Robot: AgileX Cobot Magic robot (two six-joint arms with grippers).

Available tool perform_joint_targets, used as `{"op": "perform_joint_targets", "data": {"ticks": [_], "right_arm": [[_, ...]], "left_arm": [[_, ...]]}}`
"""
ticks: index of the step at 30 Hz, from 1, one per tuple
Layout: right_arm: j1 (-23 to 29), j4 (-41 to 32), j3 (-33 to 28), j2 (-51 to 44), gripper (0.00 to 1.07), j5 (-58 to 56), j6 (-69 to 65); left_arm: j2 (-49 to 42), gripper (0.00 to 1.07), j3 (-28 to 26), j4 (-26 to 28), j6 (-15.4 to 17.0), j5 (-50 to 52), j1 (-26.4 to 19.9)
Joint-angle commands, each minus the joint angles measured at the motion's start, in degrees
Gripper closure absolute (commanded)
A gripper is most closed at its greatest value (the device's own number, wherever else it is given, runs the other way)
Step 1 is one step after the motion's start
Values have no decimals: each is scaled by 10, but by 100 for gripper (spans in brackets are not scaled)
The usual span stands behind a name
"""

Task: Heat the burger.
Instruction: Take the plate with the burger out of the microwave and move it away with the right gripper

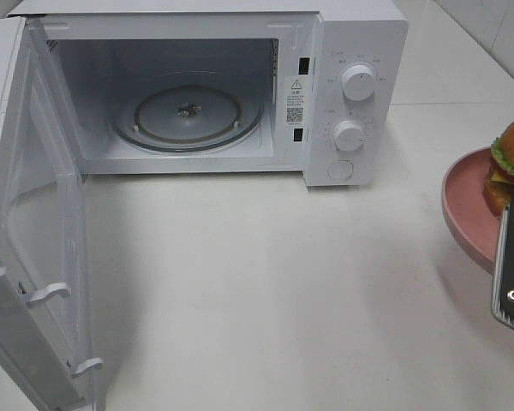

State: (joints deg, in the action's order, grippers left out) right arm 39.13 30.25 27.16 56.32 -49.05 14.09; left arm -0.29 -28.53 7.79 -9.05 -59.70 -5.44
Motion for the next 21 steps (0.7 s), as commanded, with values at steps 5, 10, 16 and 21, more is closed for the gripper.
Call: {"op": "perform_joint_targets", "data": {"ticks": [5,10,16,21], "right_arm": [[0,56,4,31,107,-29,-122],[0,79,4,81,107,-37,-211],[0,101,4,147,107,-30,-329],[0,116,4,189,107,-5,-402]], "left_arm": [[-12,6,2,5,1,3,-1],[-12,6,2,5,1,3,-1],[-12,6,2,5,1,3,-1],[-12,6,2,5,1,3,-1]]}}
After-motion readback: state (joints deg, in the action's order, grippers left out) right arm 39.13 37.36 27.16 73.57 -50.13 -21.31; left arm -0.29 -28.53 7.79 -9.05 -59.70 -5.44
